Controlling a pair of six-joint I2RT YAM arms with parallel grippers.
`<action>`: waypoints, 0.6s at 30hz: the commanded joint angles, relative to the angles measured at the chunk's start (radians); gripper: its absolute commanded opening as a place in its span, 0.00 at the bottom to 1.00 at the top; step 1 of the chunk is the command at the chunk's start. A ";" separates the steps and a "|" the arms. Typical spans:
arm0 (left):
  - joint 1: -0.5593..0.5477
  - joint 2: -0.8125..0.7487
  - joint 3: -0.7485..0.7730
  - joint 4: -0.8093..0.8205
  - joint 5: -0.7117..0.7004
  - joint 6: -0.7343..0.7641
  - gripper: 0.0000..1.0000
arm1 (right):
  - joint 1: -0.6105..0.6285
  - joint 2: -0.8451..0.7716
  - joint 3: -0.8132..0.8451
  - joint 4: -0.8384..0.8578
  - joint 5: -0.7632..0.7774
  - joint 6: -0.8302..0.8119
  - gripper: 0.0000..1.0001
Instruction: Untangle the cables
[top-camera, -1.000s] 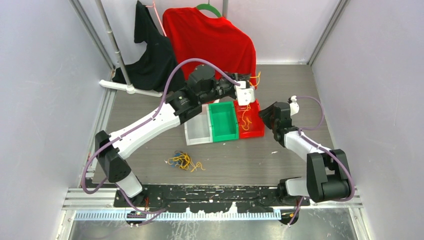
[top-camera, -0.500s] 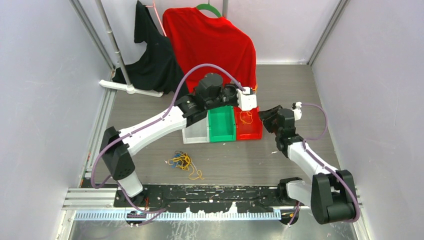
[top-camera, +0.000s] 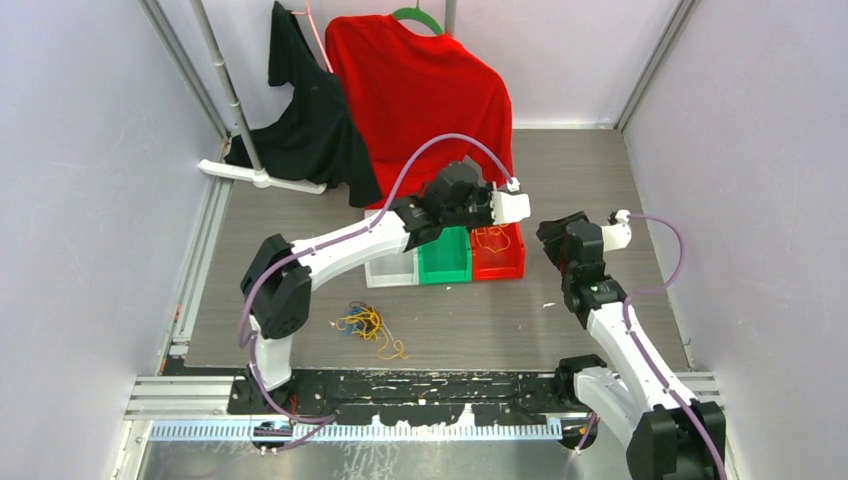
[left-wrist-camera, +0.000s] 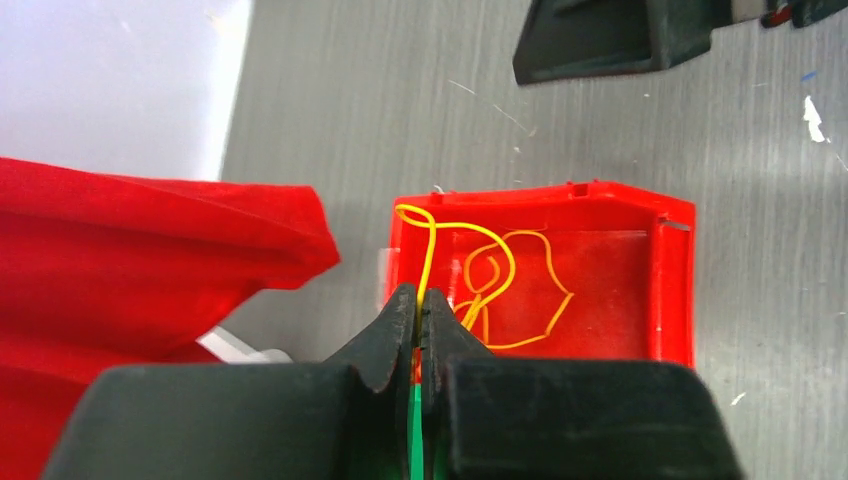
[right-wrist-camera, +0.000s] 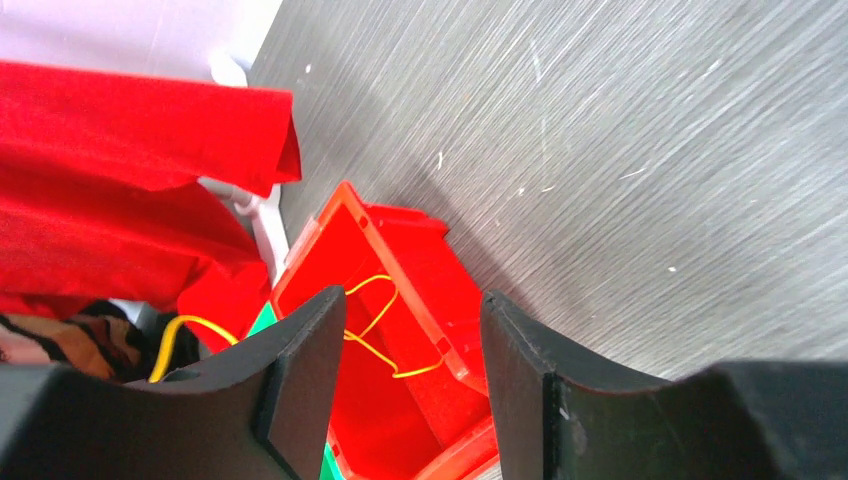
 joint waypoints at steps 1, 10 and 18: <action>-0.005 0.038 0.076 -0.056 0.002 -0.184 0.00 | -0.006 -0.065 0.065 -0.080 0.157 -0.007 0.58; -0.022 0.167 0.125 -0.210 -0.059 -0.126 0.00 | -0.013 -0.091 0.091 -0.105 0.174 -0.003 0.57; -0.028 0.277 0.221 -0.311 -0.124 -0.017 0.08 | -0.014 -0.078 0.109 -0.112 0.142 -0.014 0.56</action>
